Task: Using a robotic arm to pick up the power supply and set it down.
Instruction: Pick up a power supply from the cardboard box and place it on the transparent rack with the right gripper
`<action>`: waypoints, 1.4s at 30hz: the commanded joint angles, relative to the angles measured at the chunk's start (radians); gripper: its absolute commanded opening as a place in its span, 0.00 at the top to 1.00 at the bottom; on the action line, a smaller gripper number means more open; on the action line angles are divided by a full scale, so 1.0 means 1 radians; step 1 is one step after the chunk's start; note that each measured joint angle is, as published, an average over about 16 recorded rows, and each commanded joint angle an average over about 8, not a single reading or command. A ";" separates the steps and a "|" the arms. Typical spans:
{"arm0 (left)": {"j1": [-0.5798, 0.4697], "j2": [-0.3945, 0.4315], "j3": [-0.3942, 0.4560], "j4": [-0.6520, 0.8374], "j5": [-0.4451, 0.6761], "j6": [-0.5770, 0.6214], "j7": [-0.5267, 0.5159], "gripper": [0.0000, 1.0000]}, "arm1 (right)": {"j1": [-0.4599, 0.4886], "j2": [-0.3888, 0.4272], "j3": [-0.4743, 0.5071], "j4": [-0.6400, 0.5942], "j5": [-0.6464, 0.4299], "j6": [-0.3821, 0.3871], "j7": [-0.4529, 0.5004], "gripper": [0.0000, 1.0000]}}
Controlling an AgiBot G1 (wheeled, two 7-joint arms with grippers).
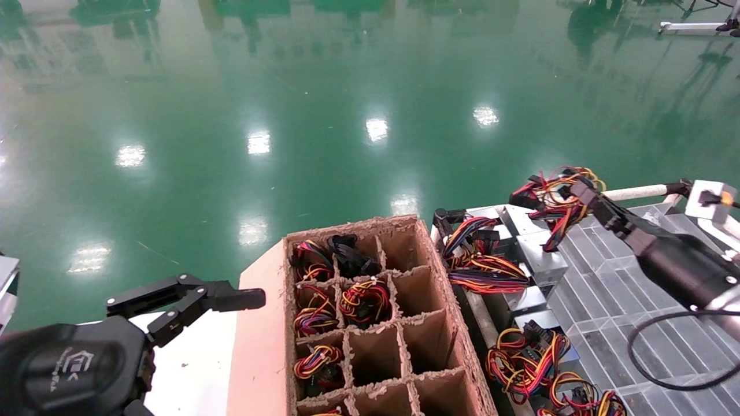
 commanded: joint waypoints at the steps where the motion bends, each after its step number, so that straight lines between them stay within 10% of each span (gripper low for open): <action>1: 0.000 0.000 0.000 0.000 0.000 0.000 0.000 0.00 | -0.011 0.013 0.001 -0.001 0.002 -0.017 0.004 1.00; 23: 0.000 0.000 0.000 0.000 0.000 0.000 0.000 0.00 | -0.079 0.059 0.010 -0.004 0.014 -0.126 0.040 0.99; 31: 0.000 0.000 0.000 0.000 0.000 0.000 0.000 0.00 | -0.087 0.070 0.003 0.003 0.007 -0.109 0.022 0.05; 42: 0.000 0.000 0.000 0.000 0.000 0.000 0.000 0.00 | -0.086 0.069 0.002 0.004 0.004 -0.107 0.023 0.00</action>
